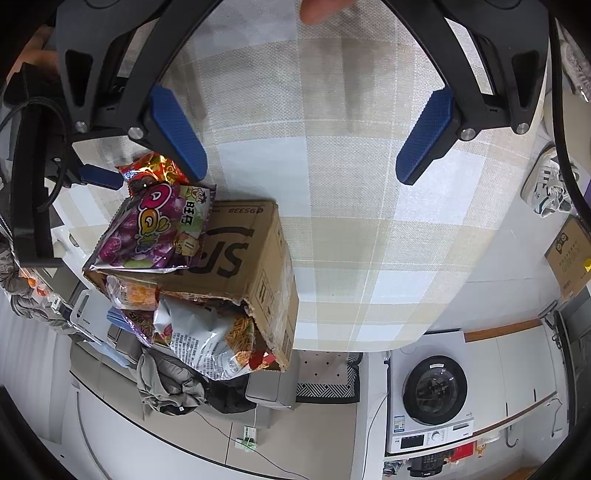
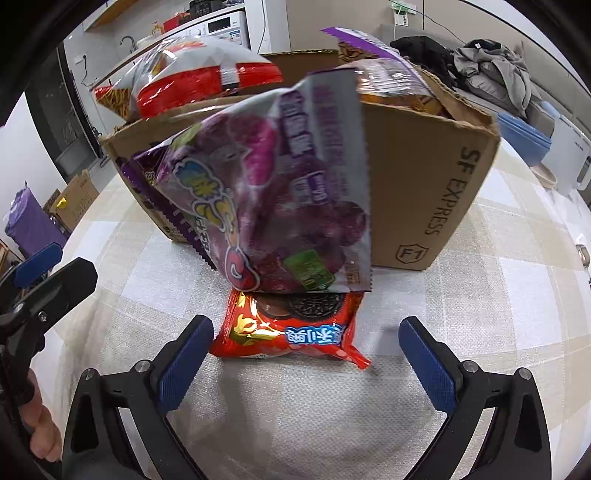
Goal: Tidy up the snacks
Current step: 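Move both tools toward the grape candy bag and red Oreo packet, then grasp the red Oreo packet with the right tool while left grasps purple chip bag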
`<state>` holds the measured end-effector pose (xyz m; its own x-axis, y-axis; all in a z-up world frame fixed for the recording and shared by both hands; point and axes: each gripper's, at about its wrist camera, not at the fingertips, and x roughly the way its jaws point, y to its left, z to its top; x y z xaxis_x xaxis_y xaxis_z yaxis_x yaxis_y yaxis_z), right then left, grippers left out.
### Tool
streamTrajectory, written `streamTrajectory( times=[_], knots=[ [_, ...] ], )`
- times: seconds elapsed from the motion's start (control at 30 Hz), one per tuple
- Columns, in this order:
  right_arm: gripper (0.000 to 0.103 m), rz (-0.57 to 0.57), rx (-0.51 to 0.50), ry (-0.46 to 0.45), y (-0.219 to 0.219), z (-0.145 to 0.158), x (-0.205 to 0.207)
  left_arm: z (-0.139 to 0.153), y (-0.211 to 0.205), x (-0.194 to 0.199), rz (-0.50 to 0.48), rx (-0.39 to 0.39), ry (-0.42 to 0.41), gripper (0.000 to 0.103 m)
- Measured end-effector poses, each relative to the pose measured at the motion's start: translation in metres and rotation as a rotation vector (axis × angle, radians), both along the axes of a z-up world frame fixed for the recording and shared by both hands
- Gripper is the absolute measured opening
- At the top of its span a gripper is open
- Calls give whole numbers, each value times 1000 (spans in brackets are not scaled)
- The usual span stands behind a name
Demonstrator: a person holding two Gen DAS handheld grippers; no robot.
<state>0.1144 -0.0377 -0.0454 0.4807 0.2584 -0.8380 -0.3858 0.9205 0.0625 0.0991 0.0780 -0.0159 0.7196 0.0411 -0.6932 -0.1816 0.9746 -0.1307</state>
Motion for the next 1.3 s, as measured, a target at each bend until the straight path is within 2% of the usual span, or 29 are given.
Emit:
streamTrajectory(
  times=[0.1,0.17,0.23,0.43,0.6,0.93,1.3],
  knots=[
    [101,-11,-34,-19,13,-4,-2,-1,-1,1,0,2,2,102],
    [95,-20,-44,-33,14,-5,-2,-2,-3,-1,-1,2,3,102],
    [77,-11,-42,-49,14,-4,-7,-3,-3,-1,-1,3,5,102],
    [57,25,-18,-62,6,-2,-16,-4,-9,-2,-13,13,6,102],
    [52,92,-2,-72,-3,-2,-28,-8,-15,0,-25,21,17,102],
    [51,172,37,-59,-44,1,-57,-13,-27,4,-63,30,29,102],
    [51,65,71,-77,-105,20,-59,-16,-59,8,-158,49,36,102]
  ],
)
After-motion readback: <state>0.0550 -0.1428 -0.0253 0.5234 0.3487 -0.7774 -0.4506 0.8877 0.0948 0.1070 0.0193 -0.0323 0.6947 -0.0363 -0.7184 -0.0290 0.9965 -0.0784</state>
